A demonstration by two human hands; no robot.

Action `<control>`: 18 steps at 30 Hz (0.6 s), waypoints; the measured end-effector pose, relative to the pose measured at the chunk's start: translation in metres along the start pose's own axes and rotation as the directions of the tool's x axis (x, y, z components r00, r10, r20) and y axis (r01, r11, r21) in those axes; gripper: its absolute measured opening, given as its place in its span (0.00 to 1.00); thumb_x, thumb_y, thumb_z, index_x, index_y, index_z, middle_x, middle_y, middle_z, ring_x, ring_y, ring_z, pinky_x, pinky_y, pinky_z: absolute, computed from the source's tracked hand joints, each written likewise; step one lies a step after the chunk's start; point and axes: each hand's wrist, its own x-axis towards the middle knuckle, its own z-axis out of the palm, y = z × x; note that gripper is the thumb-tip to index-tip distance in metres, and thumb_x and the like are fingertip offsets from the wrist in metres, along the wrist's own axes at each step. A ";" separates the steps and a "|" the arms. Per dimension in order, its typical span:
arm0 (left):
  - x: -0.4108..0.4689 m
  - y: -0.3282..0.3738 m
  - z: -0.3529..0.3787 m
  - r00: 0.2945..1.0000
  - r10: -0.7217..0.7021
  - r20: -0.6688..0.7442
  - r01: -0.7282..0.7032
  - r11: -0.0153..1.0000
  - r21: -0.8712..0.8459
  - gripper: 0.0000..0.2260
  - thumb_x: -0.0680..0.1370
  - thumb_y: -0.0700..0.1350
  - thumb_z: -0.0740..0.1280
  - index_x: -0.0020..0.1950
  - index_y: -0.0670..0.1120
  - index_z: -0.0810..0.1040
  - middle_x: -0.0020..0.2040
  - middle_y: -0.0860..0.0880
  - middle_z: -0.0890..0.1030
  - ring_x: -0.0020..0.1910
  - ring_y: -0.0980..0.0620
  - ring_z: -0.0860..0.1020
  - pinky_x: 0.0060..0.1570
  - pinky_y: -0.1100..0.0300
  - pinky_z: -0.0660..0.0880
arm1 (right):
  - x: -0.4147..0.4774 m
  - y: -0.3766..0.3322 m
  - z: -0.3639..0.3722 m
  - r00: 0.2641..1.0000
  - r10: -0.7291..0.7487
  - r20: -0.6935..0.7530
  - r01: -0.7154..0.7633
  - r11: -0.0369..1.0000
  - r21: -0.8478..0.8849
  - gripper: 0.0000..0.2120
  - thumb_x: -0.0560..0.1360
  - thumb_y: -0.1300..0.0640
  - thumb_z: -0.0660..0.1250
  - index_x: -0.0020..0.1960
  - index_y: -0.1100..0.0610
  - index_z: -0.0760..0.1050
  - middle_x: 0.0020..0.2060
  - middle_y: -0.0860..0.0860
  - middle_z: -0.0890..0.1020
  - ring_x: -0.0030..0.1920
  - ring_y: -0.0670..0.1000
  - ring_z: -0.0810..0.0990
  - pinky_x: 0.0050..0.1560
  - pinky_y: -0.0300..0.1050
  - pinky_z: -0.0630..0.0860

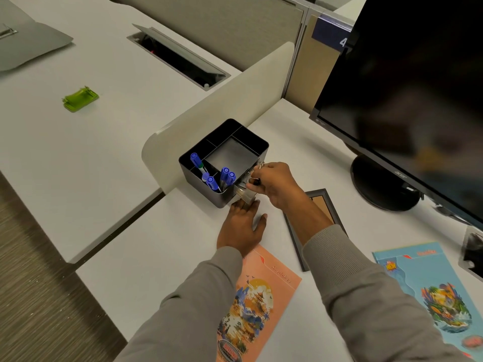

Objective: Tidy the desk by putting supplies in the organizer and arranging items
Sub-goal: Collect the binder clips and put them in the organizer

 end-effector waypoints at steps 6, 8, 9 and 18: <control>-0.001 0.001 -0.001 1.000 0.000 -0.012 0.000 1.000 0.001 0.25 0.82 0.60 0.58 0.75 0.50 0.69 0.73 0.49 0.72 0.76 0.49 0.64 0.74 0.57 0.56 | 0.000 0.000 0.001 0.999 0.033 -0.036 -0.028 0.992 0.124 0.02 0.77 0.68 0.67 0.48 0.63 0.77 0.49 0.59 0.79 0.52 0.59 0.82 0.51 0.54 0.84; 0.000 0.002 -0.002 1.000 -0.005 -0.013 0.004 1.000 -0.005 0.25 0.82 0.60 0.59 0.75 0.50 0.69 0.73 0.50 0.72 0.76 0.49 0.64 0.74 0.57 0.56 | -0.003 -0.002 0.001 0.999 0.035 -0.021 -0.031 0.983 0.181 0.02 0.78 0.68 0.66 0.49 0.63 0.76 0.51 0.58 0.79 0.54 0.59 0.81 0.54 0.55 0.83; 0.000 0.002 -0.002 1.000 -0.009 -0.012 0.009 1.000 -0.010 0.25 0.81 0.60 0.58 0.75 0.50 0.69 0.73 0.50 0.72 0.76 0.49 0.64 0.74 0.57 0.56 | -0.004 -0.002 0.001 0.999 0.034 -0.013 -0.031 0.978 0.205 0.04 0.79 0.68 0.65 0.52 0.64 0.76 0.52 0.58 0.79 0.55 0.59 0.81 0.55 0.55 0.82; -0.002 0.005 -0.006 1.000 -0.011 -0.013 0.011 0.999 -0.031 0.24 0.82 0.58 0.60 0.75 0.49 0.70 0.74 0.50 0.72 0.76 0.49 0.63 0.73 0.59 0.52 | -0.007 -0.001 -0.005 0.999 0.024 0.021 -0.030 0.941 0.338 0.06 0.80 0.68 0.64 0.55 0.65 0.77 0.48 0.56 0.79 0.50 0.54 0.81 0.56 0.53 0.82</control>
